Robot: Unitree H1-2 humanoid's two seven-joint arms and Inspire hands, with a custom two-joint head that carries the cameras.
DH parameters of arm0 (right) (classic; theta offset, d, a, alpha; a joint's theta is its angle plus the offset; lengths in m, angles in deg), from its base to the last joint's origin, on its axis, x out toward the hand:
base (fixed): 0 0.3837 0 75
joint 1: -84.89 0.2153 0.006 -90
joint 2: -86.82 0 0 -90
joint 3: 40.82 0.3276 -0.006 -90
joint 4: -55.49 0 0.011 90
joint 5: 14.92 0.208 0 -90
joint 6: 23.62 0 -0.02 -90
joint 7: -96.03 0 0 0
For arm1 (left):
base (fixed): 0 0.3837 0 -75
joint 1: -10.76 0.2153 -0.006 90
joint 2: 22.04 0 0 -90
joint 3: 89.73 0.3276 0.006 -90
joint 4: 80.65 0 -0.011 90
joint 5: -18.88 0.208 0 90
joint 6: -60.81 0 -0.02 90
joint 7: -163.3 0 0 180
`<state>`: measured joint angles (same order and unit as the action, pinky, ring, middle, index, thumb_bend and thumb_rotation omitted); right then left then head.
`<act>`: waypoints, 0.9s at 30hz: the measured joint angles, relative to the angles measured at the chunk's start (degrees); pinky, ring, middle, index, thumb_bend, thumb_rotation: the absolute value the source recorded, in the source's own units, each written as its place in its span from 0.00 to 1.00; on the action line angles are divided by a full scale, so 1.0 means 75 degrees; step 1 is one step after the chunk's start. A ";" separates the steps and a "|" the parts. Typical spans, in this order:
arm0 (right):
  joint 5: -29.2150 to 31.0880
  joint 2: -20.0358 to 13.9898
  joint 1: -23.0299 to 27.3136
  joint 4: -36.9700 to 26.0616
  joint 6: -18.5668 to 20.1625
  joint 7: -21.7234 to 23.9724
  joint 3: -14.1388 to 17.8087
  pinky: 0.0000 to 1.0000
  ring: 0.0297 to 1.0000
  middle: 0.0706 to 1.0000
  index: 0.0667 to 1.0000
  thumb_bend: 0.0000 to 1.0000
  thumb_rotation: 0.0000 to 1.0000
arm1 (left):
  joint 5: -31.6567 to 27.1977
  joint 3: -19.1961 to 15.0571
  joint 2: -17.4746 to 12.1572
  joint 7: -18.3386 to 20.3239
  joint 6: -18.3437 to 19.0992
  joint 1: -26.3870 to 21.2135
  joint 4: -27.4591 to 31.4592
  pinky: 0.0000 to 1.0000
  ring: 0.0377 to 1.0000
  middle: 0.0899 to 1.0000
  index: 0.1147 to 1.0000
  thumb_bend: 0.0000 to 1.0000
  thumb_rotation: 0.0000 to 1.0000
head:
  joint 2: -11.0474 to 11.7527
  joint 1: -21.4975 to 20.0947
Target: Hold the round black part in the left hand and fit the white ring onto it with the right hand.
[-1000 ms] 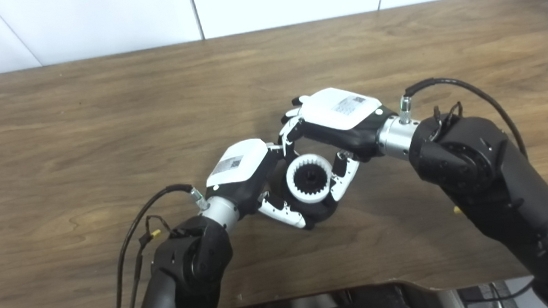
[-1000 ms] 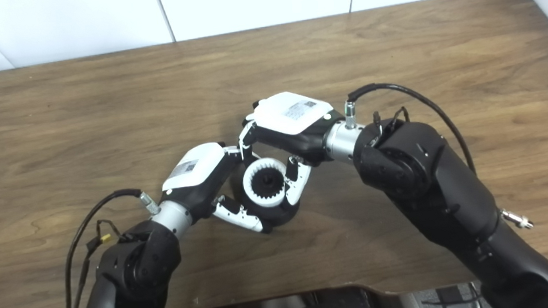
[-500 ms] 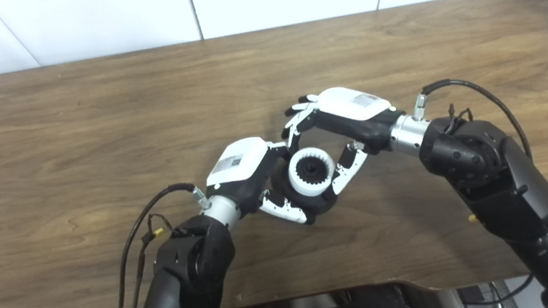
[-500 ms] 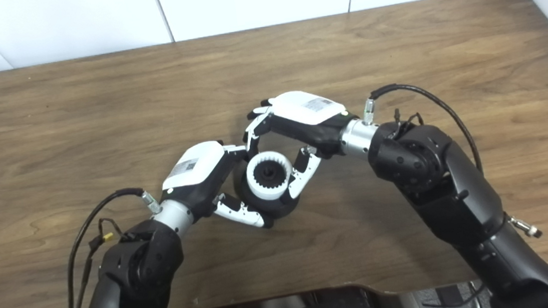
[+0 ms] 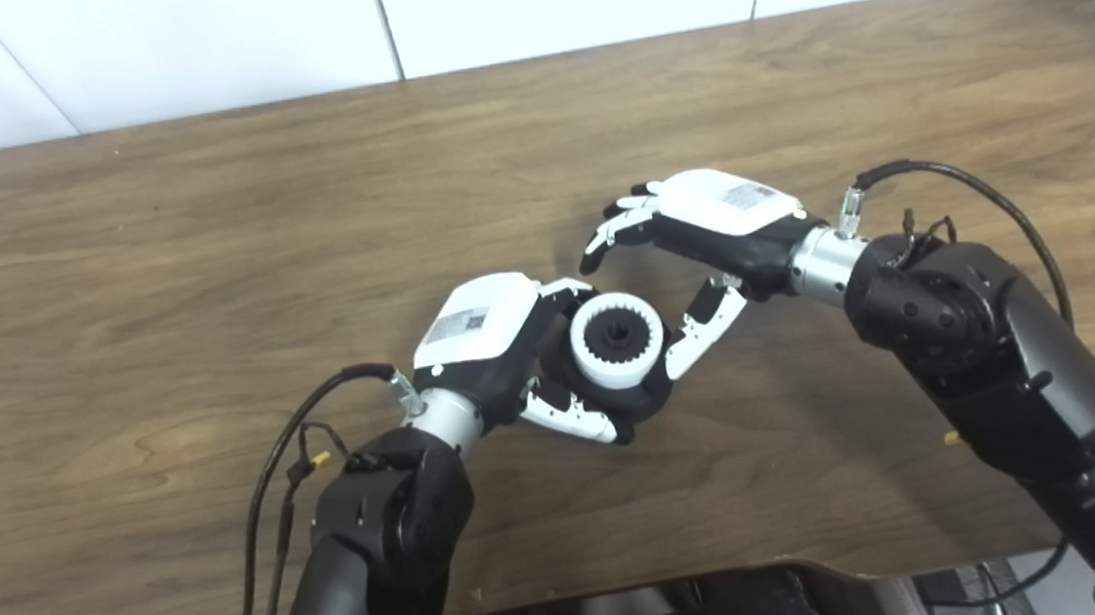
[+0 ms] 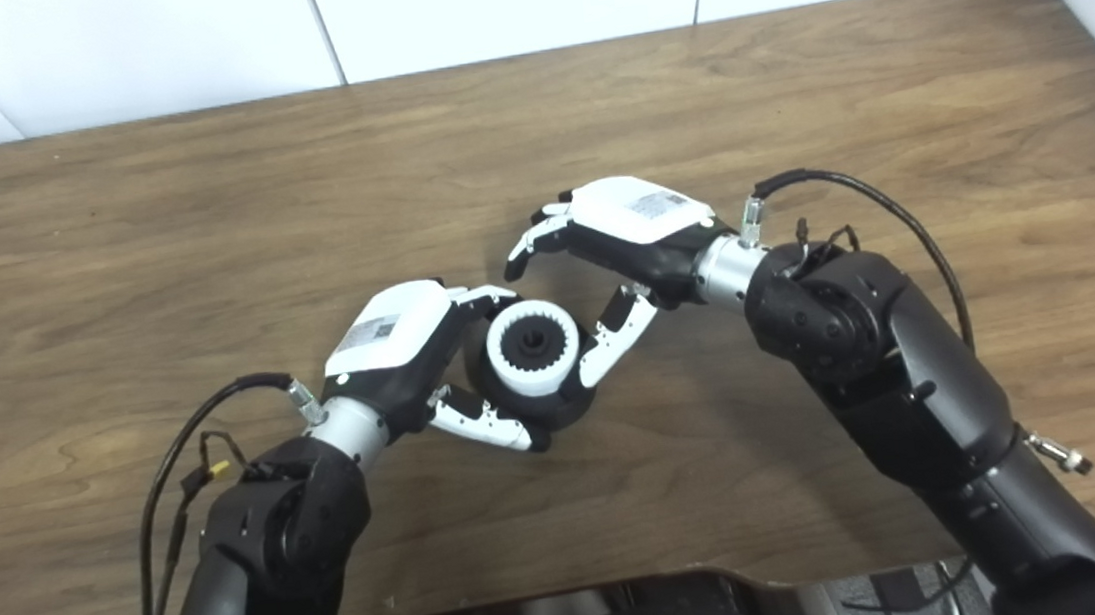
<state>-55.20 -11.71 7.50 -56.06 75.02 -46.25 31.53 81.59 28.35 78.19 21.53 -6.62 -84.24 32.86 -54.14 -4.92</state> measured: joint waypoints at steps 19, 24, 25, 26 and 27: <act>0.0070 -0.0080 0.0221 -0.0530 0.0752 0.0508 0.0071 1.00 0.99 0.92 0.82 1.00 0.43 | 0.0623 -0.0270 -0.0056 0.2260 0.0178 -0.0395 0.0603 1.00 1.00 1.00 1.00 1.00 0.34 | 0.0176 0.0105; 0.0069 -0.0087 0.0225 -0.0527 0.0841 0.0505 0.0094 1.00 1.00 0.92 0.82 1.00 0.43 | 0.0912 -0.0554 -0.0222 0.3020 0.0161 -0.0456 0.0805 1.00 1.00 1.00 1.00 1.00 0.35 | 0.0258 0.0094; 0.0070 -0.0086 0.0227 -0.0526 0.0841 0.0500 0.0093 1.00 1.00 0.92 0.82 1.00 0.43 | 0.0993 -0.0632 -0.0283 0.3148 0.0144 -0.0473 0.0887 1.00 1.00 1.00 1.00 1.00 0.36 | 0.0281 0.0094; 0.0070 -0.0087 0.0226 -0.0524 0.0841 0.0493 0.0093 1.00 1.00 0.92 0.82 1.00 0.43 | 0.1053 -0.0693 -0.0368 0.3278 0.0119 -0.0473 0.0969 1.00 1.00 1.00 1.00 1.00 0.37 | 0.0281 0.0094; 0.0070 -0.0087 0.0225 -0.0518 0.0840 0.0488 0.0094 1.00 1.00 0.92 0.82 1.00 0.43 | 0.1106 -0.0758 -0.0466 0.3359 0.0066 -0.0473 0.1020 1.00 1.00 1.00 1.00 1.00 0.37 | 0.0281 0.0094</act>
<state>-54.67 -12.36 9.19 -59.95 81.33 -42.59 32.23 89.89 22.66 74.69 46.72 -6.13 -87.79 40.51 -52.03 -4.22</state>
